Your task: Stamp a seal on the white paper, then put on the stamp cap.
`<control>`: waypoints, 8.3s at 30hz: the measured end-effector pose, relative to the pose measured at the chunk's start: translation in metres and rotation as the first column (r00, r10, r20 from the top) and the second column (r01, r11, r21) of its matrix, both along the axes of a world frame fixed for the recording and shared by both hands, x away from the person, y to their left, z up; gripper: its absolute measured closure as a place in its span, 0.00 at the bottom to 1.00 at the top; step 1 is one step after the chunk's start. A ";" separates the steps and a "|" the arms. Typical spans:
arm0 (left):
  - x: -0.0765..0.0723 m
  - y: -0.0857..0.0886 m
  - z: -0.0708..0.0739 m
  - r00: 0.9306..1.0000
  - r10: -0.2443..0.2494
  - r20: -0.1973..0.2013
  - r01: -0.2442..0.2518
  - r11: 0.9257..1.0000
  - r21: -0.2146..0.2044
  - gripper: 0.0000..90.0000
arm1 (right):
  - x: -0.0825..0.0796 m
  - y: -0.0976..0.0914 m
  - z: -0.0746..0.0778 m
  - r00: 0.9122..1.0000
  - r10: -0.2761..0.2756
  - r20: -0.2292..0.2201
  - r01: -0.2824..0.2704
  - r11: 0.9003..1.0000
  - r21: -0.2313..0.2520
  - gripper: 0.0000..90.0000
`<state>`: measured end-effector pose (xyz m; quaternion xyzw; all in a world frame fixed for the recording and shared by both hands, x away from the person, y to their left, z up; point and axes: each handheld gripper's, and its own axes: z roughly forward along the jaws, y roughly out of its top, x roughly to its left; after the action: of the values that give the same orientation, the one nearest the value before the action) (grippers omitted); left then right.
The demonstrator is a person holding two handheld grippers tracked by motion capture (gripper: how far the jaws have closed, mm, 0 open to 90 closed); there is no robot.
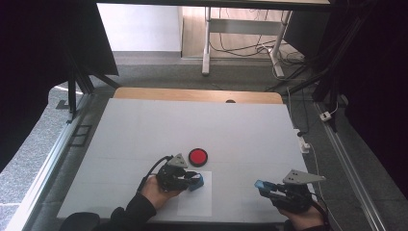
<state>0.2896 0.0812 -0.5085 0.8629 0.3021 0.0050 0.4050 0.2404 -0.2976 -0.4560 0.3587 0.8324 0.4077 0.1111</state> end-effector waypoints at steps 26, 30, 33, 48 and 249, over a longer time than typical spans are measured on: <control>-0.001 -0.003 0.001 0.999 -0.023 0.022 0.023 0.999 0.032 0.78 | 0.000 0.000 0.000 1.000 -0.001 0.002 0.001 1.000 -0.004 0.76; 0.001 -0.002 0.002 1.000 -0.024 0.011 0.024 0.999 0.028 0.78 | 0.000 0.000 0.000 1.000 0.001 0.004 -0.001 1.000 -0.004 0.76; 0.003 -0.001 0.002 1.000 -0.021 -0.001 0.021 1.000 0.023 0.78 | -0.001 0.000 0.000 1.000 0.006 0.007 -0.006 1.000 0.002 0.76; 0.001 0.006 0.017 0.999 -0.020 0.030 0.019 1.000 0.006 0.78 | -0.001 0.000 0.000 1.000 0.001 0.006 -0.001 1.000 0.004 0.76; -0.010 0.054 0.095 0.905 -0.342 0.253 0.410 0.861 -0.301 0.79 | 0.047 0.163 0.021 0.772 0.629 0.094 -0.635 0.752 0.176 0.64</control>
<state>0.2794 0.1354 -0.4140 0.8155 0.0829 -0.0451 0.5711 0.2878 -0.1347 -0.4353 0.0599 0.8580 0.5068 -0.0574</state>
